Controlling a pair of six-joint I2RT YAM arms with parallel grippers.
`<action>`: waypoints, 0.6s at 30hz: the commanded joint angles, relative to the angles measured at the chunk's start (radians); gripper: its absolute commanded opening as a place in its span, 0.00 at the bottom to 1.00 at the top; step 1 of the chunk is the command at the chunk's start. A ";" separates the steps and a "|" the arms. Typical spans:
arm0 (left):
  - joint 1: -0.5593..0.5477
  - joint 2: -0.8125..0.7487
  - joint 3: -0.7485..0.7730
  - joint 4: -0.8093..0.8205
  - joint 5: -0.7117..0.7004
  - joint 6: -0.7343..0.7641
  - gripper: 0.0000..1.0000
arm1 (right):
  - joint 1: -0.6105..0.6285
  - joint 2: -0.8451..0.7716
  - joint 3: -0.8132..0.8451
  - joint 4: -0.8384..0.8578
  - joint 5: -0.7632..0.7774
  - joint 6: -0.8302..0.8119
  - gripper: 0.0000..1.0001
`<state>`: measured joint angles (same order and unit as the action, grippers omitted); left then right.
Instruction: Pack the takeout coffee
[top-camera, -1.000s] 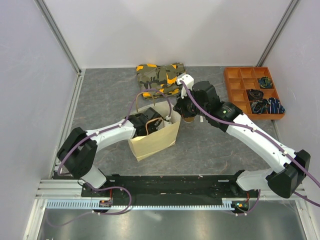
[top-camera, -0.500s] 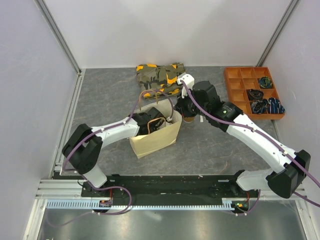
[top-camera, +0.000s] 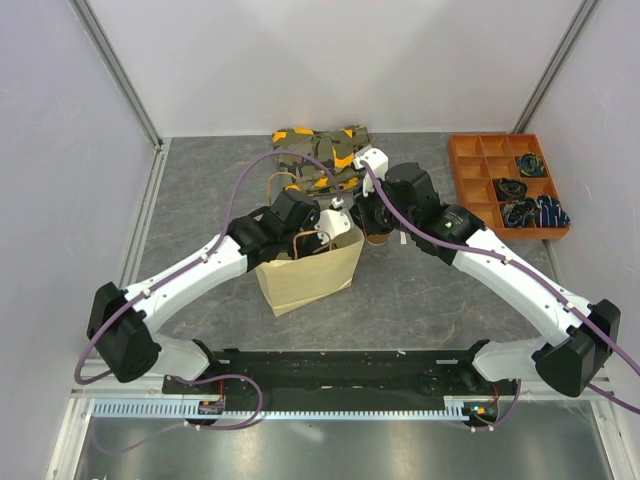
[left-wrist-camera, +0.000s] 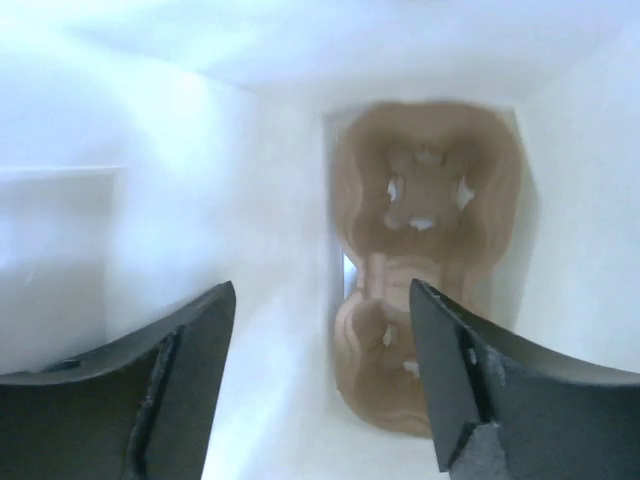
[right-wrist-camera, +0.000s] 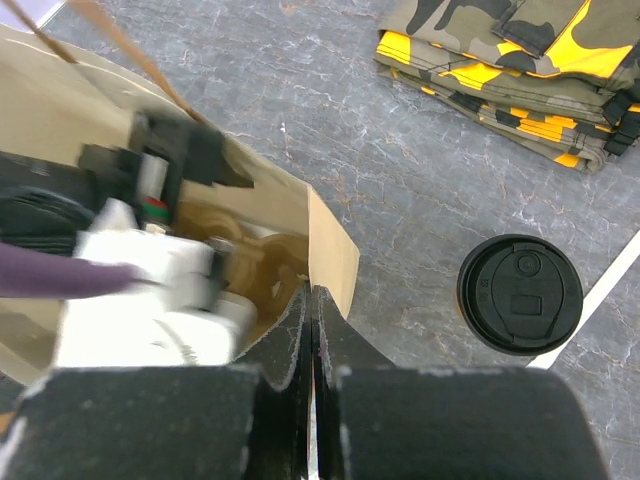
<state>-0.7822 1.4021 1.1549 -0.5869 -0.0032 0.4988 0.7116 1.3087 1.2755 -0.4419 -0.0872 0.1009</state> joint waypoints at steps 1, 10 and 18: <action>0.004 -0.110 0.075 0.117 0.043 -0.064 0.82 | 0.006 -0.009 -0.005 0.022 -0.003 -0.003 0.00; 0.208 -0.207 0.321 0.088 0.304 -0.270 0.82 | 0.006 -0.008 -0.015 0.064 -0.008 -0.038 0.00; 0.435 -0.185 0.519 -0.172 0.605 -0.297 0.88 | 0.006 -0.055 -0.085 0.230 -0.055 -0.156 0.00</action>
<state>-0.4187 1.2221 1.6417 -0.5842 0.3519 0.2272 0.7116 1.3060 1.2278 -0.3401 -0.1051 0.0284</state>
